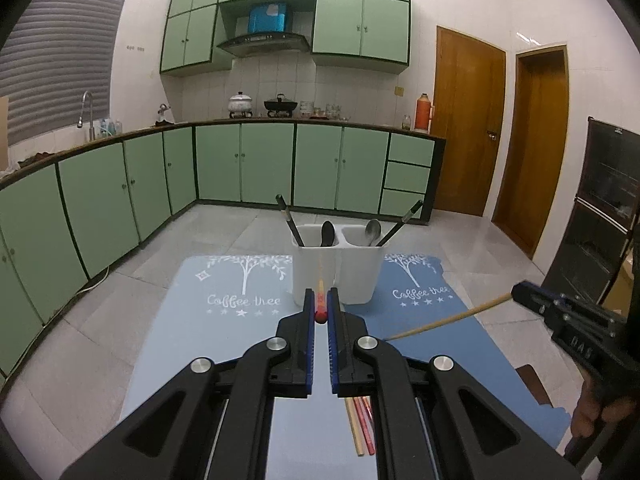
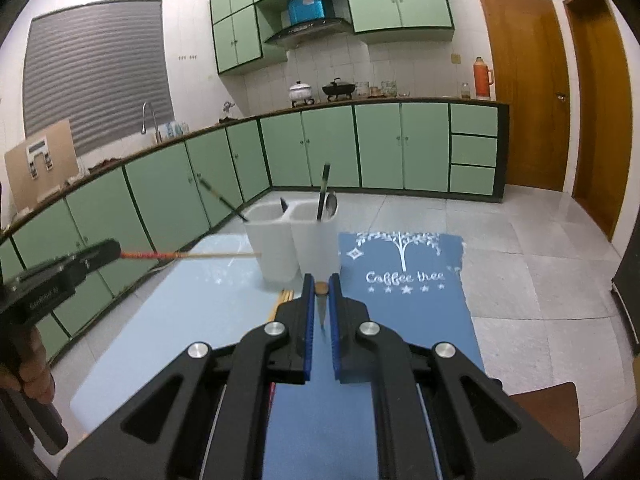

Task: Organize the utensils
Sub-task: 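Carry both chopsticks over the white caddy and open both tools to drop them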

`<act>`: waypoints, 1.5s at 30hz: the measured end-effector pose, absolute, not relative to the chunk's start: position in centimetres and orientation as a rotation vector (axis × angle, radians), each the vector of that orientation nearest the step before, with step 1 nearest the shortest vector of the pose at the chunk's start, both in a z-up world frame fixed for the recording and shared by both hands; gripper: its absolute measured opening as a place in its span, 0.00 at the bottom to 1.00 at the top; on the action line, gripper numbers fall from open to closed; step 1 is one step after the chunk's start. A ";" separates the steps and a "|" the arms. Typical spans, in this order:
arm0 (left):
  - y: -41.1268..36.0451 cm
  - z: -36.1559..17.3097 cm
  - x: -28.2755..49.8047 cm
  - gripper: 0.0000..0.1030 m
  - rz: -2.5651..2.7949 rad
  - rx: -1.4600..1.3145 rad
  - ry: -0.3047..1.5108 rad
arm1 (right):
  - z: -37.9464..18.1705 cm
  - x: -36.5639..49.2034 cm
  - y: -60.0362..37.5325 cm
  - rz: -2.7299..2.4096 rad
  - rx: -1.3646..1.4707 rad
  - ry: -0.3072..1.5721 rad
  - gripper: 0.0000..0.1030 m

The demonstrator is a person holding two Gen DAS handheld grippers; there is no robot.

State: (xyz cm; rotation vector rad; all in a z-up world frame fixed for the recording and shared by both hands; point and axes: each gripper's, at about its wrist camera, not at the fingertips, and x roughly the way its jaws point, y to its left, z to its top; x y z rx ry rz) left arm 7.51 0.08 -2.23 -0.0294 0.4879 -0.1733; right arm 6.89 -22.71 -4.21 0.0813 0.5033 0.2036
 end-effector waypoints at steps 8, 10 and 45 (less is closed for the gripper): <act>0.7 -2.4 7.7 0.06 -0.171 -0.042 0.502 | -3.8 6.6 -22.1 0.211 0.072 0.501 0.06; 0.7 -1.8 7.8 0.06 -0.174 -0.039 0.486 | -3.3 6.8 -22.1 0.219 0.072 0.495 0.06; -0.9 8.3 20.8 0.05 -0.231 0.050 0.380 | 10.5 24.7 -19.7 0.255 0.037 0.313 0.06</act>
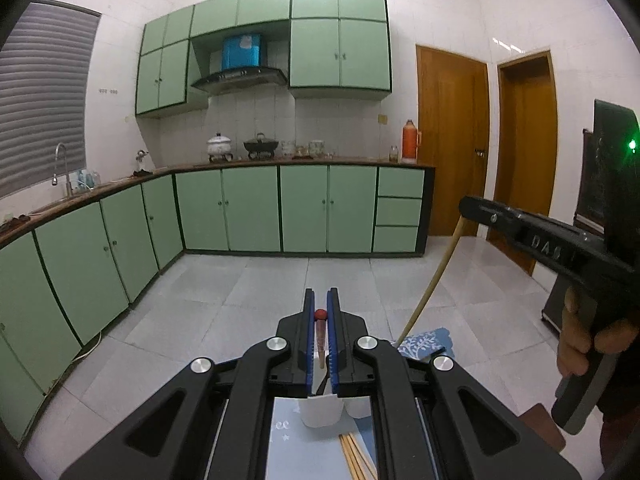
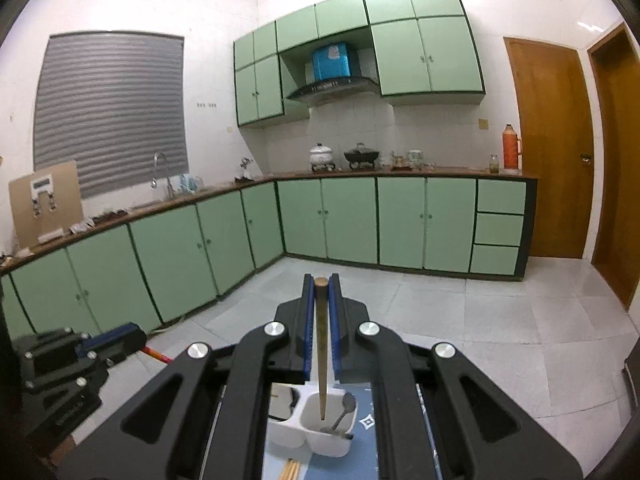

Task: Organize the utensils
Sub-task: 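Carry both chopsticks over the white caddy and open both tools to drop them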

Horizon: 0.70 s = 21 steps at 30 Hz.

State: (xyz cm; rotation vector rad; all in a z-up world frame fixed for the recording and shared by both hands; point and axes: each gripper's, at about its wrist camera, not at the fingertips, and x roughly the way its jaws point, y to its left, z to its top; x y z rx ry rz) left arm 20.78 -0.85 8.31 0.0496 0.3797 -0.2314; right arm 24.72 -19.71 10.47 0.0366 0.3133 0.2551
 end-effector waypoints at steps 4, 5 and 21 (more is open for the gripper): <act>-1.7 6.9 23.7 0.05 -0.232 0.064 0.432 | 8.1 26.9 -19.6 0.255 0.041 0.351 0.06; -1.8 6.5 24.2 0.05 -0.231 0.064 0.444 | 7.6 27.2 -19.5 0.257 0.041 0.360 0.06; -1.7 3.0 25.3 0.20 -0.204 0.038 0.513 | 5.1 24.7 -19.4 0.265 0.024 0.386 0.28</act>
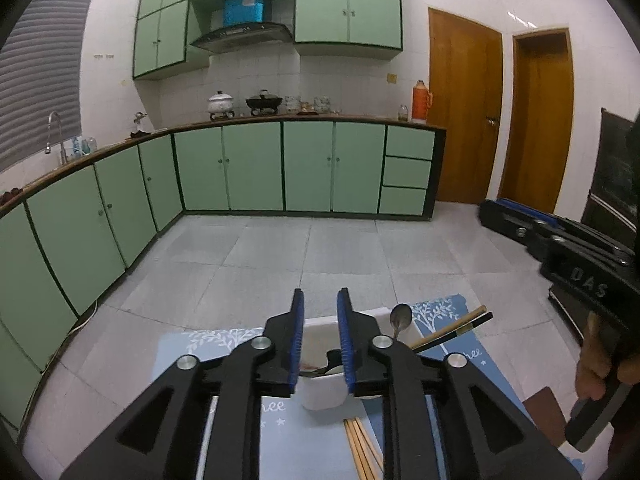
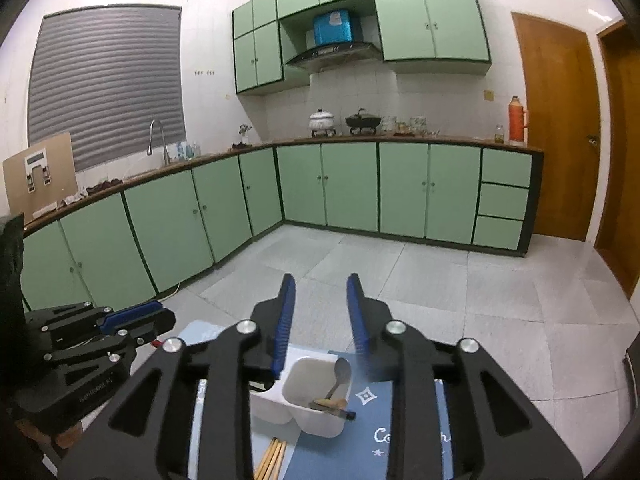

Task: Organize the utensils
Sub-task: 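Carry both chopsticks over the white caddy and open both tools to drop them, then move both open tools back over the remaining chopsticks on the mat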

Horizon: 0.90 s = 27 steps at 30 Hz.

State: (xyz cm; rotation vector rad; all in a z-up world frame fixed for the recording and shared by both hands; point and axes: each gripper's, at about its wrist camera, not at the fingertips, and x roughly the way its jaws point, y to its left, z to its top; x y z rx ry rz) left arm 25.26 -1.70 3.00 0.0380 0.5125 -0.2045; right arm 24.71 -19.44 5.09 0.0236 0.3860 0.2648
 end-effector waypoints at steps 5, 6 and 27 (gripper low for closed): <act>-0.4 3.7 22.1 0.37 -0.173 0.011 0.454 | 5.2 20.7 -20.8 0.244 0.049 0.341 0.46; -0.2 3.6 21.3 0.40 -0.167 0.006 0.447 | 4.9 19.7 -21.0 0.241 0.051 0.339 0.48; 0.2 -12.0 8.5 0.43 -0.123 0.012 0.586 | -13.1 6.0 -19.6 0.160 0.103 0.605 0.54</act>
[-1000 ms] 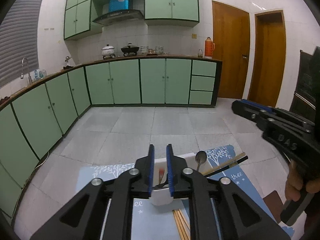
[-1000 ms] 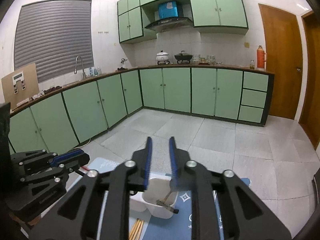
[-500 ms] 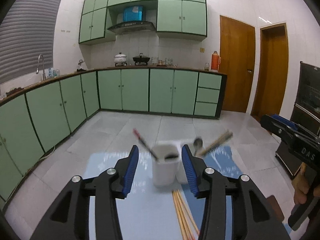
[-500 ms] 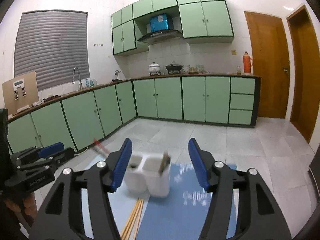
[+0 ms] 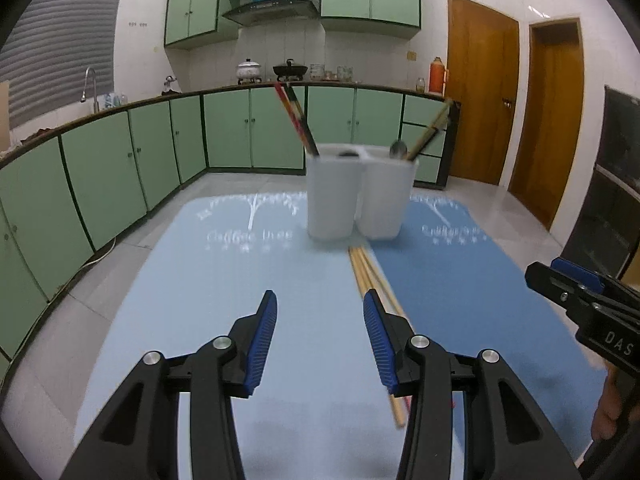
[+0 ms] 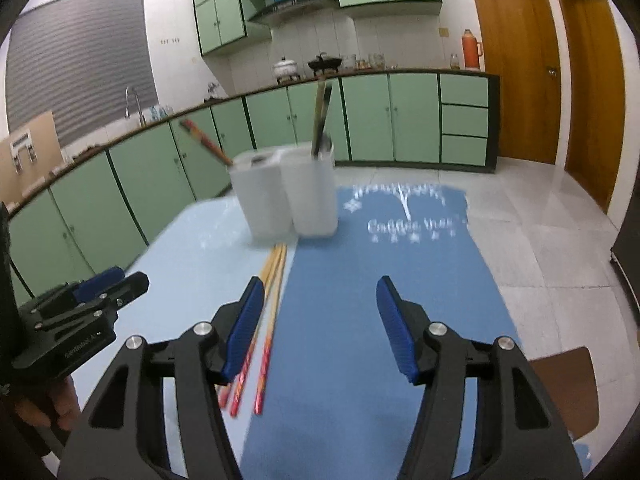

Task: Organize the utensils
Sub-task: 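Move both open tools back over the remaining chopsticks on the mat, then grasp a red-patterned chopstick with the right tool while the left tool grasps a wooden chopstick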

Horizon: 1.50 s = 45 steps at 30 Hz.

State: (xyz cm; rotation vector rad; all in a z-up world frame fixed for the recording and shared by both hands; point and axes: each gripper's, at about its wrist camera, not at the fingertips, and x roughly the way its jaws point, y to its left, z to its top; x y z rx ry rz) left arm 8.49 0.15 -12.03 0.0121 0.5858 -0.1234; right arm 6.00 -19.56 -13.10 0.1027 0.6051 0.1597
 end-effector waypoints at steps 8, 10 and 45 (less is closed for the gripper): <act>-0.4 -15.7 6.9 0.43 -0.125 0.007 0.628 | -16.4 4.4 -18.0 0.175 0.077 0.651 0.46; -0.4 -16.4 6.7 0.43 -0.124 0.011 0.642 | -17.2 4.0 -17.4 0.186 0.061 0.669 0.43; 0.0 -18.3 6.1 0.43 -0.144 -0.025 0.701 | -20.1 4.9 -14.4 0.233 -0.035 0.793 0.06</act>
